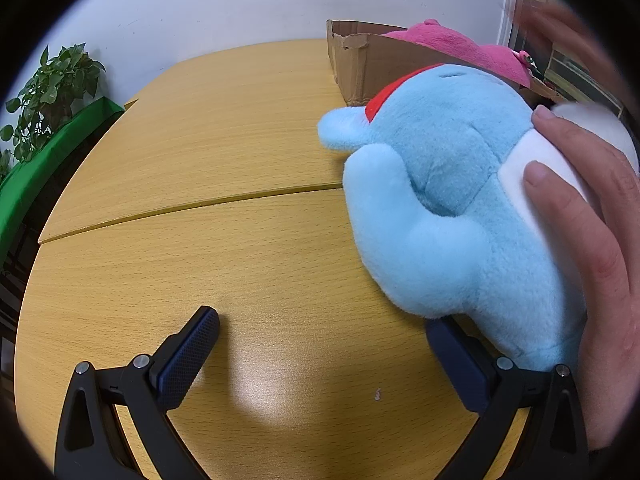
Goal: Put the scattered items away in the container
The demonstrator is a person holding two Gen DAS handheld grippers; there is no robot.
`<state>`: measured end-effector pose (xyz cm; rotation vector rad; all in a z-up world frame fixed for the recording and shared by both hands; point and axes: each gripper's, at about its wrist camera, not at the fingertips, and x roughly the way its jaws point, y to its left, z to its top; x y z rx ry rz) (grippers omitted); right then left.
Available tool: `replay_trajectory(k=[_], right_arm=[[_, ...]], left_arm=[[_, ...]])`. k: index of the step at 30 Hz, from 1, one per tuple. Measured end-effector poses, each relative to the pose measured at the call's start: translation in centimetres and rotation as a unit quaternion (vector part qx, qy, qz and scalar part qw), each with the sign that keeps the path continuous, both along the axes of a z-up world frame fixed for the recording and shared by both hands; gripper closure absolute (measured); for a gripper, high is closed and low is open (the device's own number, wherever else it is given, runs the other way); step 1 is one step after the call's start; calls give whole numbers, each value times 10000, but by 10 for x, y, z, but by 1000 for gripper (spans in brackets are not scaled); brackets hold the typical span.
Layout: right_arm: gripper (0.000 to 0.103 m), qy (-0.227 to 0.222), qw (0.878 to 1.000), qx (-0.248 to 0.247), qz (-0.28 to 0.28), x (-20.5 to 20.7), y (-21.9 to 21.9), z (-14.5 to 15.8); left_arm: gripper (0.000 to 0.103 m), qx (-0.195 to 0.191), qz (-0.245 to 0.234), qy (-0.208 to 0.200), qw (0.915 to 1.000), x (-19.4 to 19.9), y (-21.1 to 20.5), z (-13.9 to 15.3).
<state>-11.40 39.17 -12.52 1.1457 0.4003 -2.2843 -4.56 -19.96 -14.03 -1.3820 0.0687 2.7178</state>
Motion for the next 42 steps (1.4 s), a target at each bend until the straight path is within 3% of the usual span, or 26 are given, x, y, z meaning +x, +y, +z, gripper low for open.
replay_trajectory(k=[42], right_arm=[[0, -4, 10000, 1, 79, 0, 0, 0]], left_arm=[[0, 0, -3, -1, 10000, 0, 0, 0]])
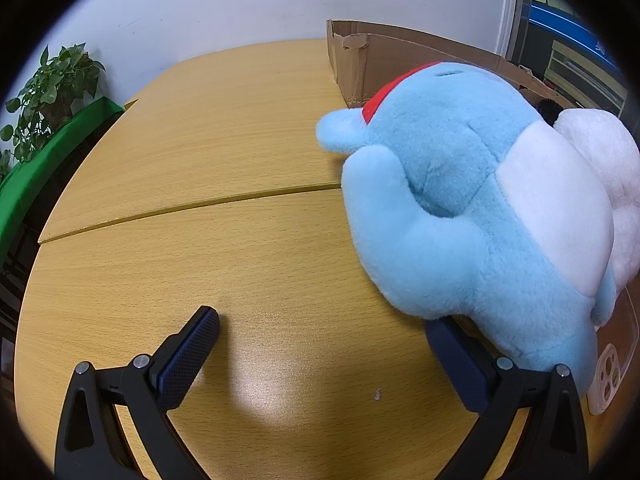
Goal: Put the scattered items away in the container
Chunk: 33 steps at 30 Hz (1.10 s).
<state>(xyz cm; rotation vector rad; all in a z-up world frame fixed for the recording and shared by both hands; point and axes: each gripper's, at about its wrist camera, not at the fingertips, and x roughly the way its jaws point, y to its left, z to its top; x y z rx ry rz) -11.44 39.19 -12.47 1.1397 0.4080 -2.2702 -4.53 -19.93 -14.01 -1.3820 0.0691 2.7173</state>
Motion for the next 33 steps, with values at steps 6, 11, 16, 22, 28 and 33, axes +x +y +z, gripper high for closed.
replay_trajectory(k=[6, 11, 16, 22, 28, 33], right_arm=[[0, 0, 10000, 0, 0, 0, 0, 0], [0, 0, 10000, 0, 1, 0, 0, 0], [0, -1, 10000, 0, 1, 0, 0, 0], [0, -4, 10000, 1, 0, 0, 0, 0], [0, -17, 10000, 5, -61, -1, -1, 0], [0, -103, 9989, 66, -455, 17, 1, 1]], left_arm=[[0, 0, 0, -1, 10000, 0, 0, 0], [0, 0, 0, 0, 10000, 0, 0, 0], [0, 0, 0, 0, 10000, 0, 0, 0], [0, 2, 21, 2, 10000, 0, 0, -2], [0, 11, 26, -4, 10000, 1, -3, 3], [8, 245, 273, 503, 9981, 47, -8, 32]])
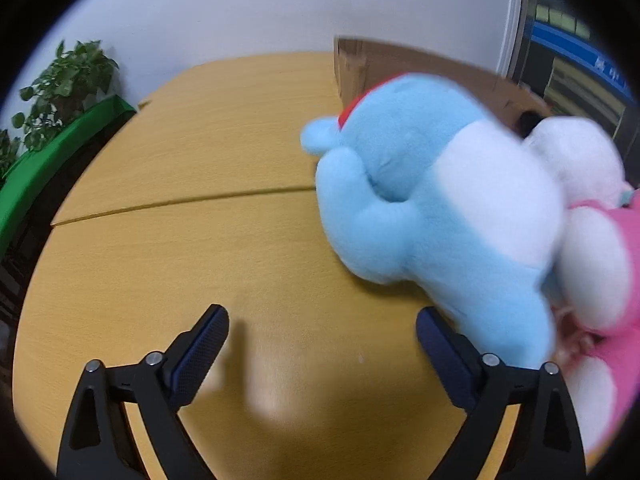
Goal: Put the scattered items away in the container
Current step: 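Raise both tools and move them toward the pink bear plush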
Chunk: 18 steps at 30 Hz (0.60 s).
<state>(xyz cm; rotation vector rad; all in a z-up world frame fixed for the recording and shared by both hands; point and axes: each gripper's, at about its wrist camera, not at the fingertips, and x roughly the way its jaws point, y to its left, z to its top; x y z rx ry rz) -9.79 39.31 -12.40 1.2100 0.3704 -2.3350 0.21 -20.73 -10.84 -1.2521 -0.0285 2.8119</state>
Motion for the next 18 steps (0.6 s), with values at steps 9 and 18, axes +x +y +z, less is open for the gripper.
replay_trajectory(k=[9, 18], right_arm=[[0, 973, 9794, -1472, -983, 159, 34, 88], [0, 1464, 9708, -1420, -1262, 226, -106, 130]], left_arm=[[1, 66, 111, 870, 9961, 120, 68, 78], [1, 641, -794, 869, 9910, 124, 188, 76]])
